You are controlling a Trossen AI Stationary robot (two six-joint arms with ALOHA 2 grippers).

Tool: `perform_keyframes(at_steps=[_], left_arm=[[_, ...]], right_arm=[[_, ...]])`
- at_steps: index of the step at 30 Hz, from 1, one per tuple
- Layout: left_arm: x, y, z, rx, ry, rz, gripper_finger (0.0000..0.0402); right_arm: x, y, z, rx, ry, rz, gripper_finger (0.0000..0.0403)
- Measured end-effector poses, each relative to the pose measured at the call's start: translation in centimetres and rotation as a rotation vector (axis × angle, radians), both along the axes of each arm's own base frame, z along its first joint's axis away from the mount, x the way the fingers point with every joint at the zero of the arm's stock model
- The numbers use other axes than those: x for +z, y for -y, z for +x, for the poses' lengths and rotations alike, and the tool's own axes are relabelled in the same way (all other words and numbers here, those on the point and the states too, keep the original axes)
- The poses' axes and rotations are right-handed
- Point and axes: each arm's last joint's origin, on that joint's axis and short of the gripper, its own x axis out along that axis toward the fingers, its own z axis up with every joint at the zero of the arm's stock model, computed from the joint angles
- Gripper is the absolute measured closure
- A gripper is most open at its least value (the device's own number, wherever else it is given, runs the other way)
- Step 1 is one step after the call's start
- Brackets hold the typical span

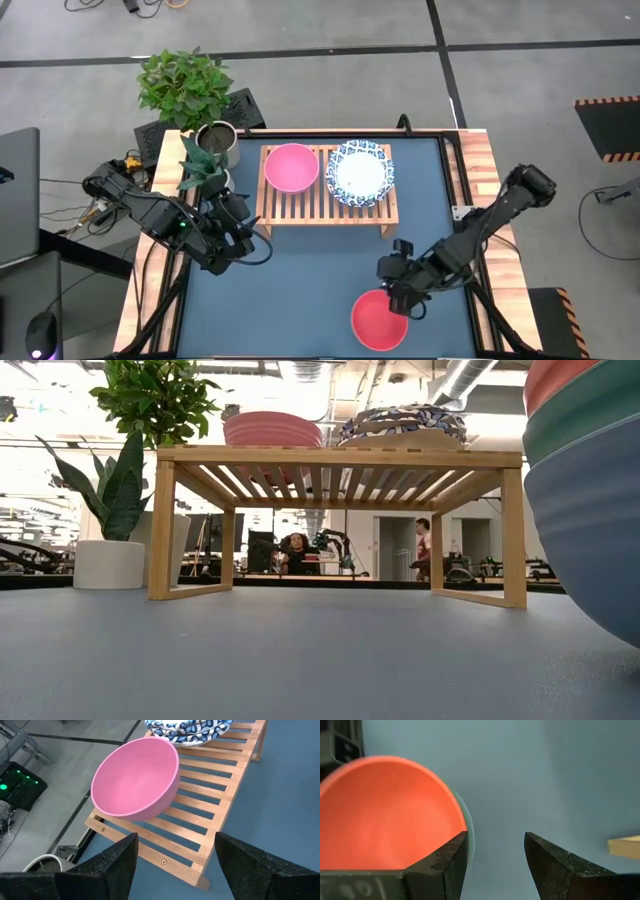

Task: Place and stack bowls onto a shelf
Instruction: Stack the red bowl on top of the pink bowl on the shelf

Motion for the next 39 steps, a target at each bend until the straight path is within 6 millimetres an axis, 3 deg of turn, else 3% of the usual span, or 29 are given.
perform_keyframes(at_steps=[7, 19, 30, 35, 39], left_arm=[[0.0, 0.0, 0.0, 0.001, 0.0, 0.0, 0.0151], [0.0, 0.0, 0.0, 0.006, 0.005, -0.006, 0.0151], [0.0, 0.0, 0.0, 0.006, 0.005, -0.006, 0.0151], [0.0, 0.0, 0.0, 0.006, 0.005, -0.006, 0.0151], [0.0, 0.0, 0.0, 0.006, 0.005, -0.006, 0.0151]], right_arm=[[-1.8, -0.6, 1.1, 0.048, -0.084, 0.036, 0.0185], [-1.8, -0.5, 1.2, 0.05, -0.084, 0.037, 0.0185], [-3.3, -1.0, 2.0, 0.05, -0.114, 0.037, 0.0186], [-4.1, -1.1, 2.2, 0.05, -0.146, 0.025, 0.0213], [-4.0, -1.1, 2.2, 0.052, -0.145, 0.026, 0.0258]])
